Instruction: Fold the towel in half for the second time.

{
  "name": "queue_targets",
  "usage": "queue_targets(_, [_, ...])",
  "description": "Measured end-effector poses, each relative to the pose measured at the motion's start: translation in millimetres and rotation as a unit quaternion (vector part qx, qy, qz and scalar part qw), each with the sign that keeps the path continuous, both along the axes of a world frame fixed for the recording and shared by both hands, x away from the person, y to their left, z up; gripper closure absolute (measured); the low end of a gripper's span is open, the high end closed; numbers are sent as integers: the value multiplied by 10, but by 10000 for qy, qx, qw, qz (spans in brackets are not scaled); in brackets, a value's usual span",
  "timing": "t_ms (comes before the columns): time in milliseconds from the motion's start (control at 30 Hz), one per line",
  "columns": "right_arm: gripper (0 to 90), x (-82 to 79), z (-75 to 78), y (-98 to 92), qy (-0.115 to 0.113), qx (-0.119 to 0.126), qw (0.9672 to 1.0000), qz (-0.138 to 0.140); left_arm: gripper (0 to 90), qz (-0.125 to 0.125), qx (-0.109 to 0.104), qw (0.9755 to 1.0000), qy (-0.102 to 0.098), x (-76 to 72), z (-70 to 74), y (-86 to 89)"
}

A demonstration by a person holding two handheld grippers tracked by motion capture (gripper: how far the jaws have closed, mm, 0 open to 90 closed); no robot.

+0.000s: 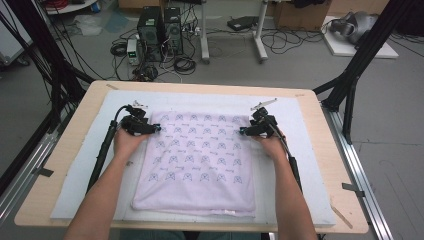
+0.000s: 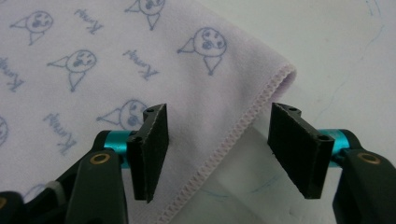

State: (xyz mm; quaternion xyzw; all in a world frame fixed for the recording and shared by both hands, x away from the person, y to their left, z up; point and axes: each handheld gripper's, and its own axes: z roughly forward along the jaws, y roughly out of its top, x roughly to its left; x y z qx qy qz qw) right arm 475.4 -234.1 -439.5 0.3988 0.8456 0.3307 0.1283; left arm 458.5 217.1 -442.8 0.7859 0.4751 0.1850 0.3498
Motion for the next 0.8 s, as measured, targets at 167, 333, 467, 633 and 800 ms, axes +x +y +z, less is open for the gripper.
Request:
queue_targets(167, [577, -89, -19, 25, -80, 169, 9998, 21, 592, -192, -41, 9998, 45, -34, 21, -37])
queue_targets(333, [708, -106, -18, 27, 81, 382, 9992, -56, 737, 40, -440, 9986, 288, -6, 22, 35])
queue_targets(467, [808, -91, -21, 17, 246, 560, 9981, 47, 825, -34, -452, 9986, 290, -6, 24, 30])
queue_targets(633, [827, -103, 8, 3, 276, 605, 9977, 149, 842, -84, -402, 9988, 250, -18, 42, 28])
queue_targets(800, [834, -150, 161, -88, 86, 863, 9961, 165, 851, -136, -574, 9982, 72, -57, 144, 79])
